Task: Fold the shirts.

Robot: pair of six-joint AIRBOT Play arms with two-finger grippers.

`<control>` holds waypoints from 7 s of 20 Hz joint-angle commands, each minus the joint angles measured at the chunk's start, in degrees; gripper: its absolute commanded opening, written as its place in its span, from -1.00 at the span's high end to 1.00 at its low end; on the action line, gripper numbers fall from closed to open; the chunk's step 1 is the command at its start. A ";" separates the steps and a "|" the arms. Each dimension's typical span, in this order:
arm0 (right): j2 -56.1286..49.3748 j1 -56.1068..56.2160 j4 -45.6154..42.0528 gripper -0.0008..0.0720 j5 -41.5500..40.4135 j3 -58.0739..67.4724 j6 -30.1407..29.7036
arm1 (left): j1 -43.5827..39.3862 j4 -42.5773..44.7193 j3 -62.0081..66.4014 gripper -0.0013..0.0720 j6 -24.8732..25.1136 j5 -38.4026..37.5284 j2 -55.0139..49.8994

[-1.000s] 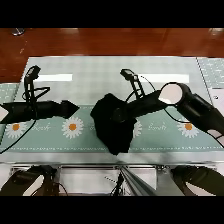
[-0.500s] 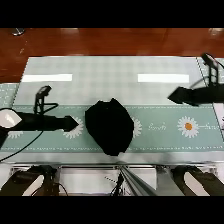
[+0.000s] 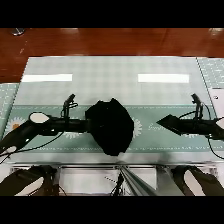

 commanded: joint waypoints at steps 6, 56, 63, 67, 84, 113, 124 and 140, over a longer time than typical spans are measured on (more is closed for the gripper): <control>-0.33 14.36 1.73 -0.73 -7.61 -2.19 5.60 | -2.47 -5.03 10.99 0.89 6.01 -4.13 -13.44; 9.16 22.67 -31.10 0.92 22.62 78.34 13.75 | 16.26 43.43 65.79 0.89 -36.81 -43.82 29.79; 0.50 22.67 -31.28 0.92 5.84 50.66 13.57 | 15.30 29.55 16.74 0.89 -30.49 -21.70 32.68; -17.70 22.56 -26.56 0.92 -3.96 54.66 13.88 | 11.56 24.68 8.39 0.89 -25.92 -0.24 22.03; -17.18 -0.94 -24.33 -0.73 6.95 34.86 13.94 | 40.89 25.88 11.10 -0.96 -16.81 -16.37 4.66; -22.80 23.80 5.25 -0.73 -7.15 5.22 6.58 | 16.63 34.36 39.63 0.89 -24.09 -24.13 -28.44; -34.16 25.49 2.84 0.92 1.49 28.74 -0.04 | 15.74 28.39 40.87 0.89 -22.93 -22.14 -23.47; -2.56 20.55 -24.15 0.92 7.23 100.39 7.39 | 32.22 31.32 78.79 0.89 -24.33 -6.71 24.26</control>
